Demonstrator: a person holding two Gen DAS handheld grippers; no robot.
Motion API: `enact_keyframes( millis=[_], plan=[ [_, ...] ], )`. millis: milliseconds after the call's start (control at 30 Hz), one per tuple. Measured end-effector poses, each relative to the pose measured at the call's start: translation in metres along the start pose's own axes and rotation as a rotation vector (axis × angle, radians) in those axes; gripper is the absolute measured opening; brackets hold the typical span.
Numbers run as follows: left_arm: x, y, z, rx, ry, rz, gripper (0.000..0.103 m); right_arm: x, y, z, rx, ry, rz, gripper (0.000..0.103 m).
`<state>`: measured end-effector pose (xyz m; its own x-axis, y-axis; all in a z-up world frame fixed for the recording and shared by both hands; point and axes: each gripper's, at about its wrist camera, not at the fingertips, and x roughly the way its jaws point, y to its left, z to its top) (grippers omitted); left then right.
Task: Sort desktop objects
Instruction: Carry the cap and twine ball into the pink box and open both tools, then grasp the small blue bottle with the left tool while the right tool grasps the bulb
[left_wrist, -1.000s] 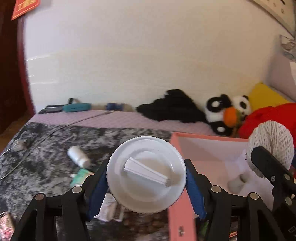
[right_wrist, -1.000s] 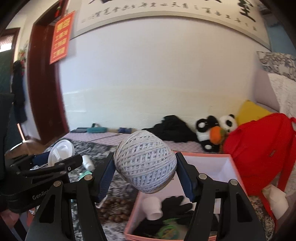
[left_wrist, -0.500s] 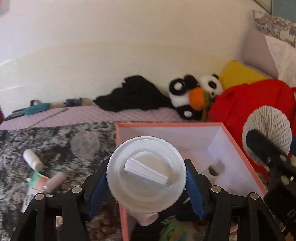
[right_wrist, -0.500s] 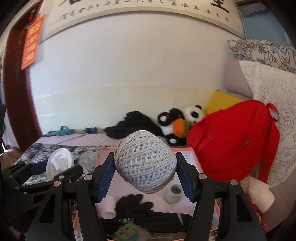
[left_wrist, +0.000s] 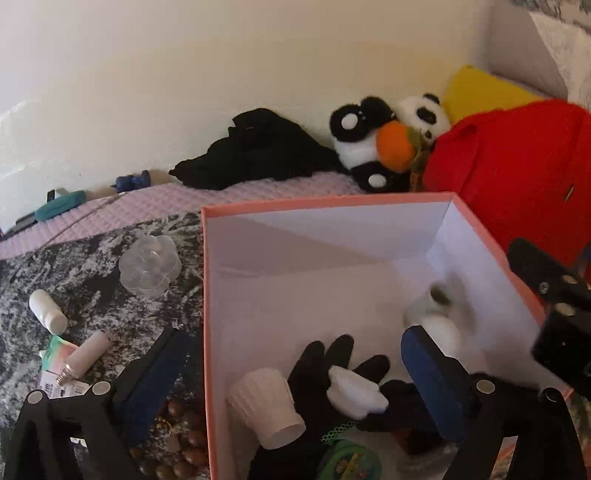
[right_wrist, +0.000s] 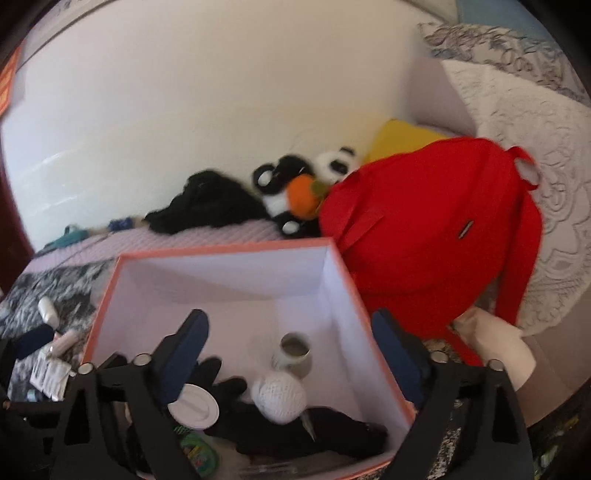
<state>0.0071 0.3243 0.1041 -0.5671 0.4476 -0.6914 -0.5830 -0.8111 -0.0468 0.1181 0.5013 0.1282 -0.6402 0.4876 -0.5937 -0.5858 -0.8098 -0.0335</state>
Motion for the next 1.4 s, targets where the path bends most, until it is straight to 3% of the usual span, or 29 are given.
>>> enact_keyframes(
  millis=[233, 400, 667, 933, 1100, 1200, 1300, 1400],
  plan=[
    [-0.017, 0.029, 0.004, -0.08, -0.025, -0.013, 0.098, -0.021, 0.012, 0.01, -0.001, -0.046, 0.028, 0.096],
    [-0.037, 0.056, 0.001, -0.107, -0.05, 0.021, 0.098, -0.045, 0.039, 0.018, -0.015, -0.085, 0.056, 0.097],
    [-0.071, 0.122, -0.018, -0.167, -0.061, 0.127, 0.098, -0.079, 0.103, 0.02, -0.049, -0.145, 0.156, 0.1],
    [-0.089, 0.227, -0.062, -0.284, 0.004, 0.271, 0.098, -0.091, 0.191, 0.005, -0.113, -0.131, 0.306, 0.1],
    [-0.08, 0.289, -0.1, -0.378, 0.091, 0.287, 0.098, -0.069, 0.252, -0.016, -0.126, -0.028, 0.43, 0.1],
    [-0.068, 0.317, -0.123, -0.409, 0.137, 0.27, 0.098, -0.049, 0.275, -0.028, -0.069, 0.04, 0.497, 0.097],
    [-0.054, 0.33, -0.14, -0.377, 0.159, 0.257, 0.097, -0.023, 0.293, -0.04, -0.007, 0.131, 0.549, 0.082],
    [-0.038, 0.326, -0.148, -0.262, 0.162, 0.21, 0.097, 0.005, 0.31, -0.052, 0.05, 0.224, 0.593, 0.078]
  ],
)
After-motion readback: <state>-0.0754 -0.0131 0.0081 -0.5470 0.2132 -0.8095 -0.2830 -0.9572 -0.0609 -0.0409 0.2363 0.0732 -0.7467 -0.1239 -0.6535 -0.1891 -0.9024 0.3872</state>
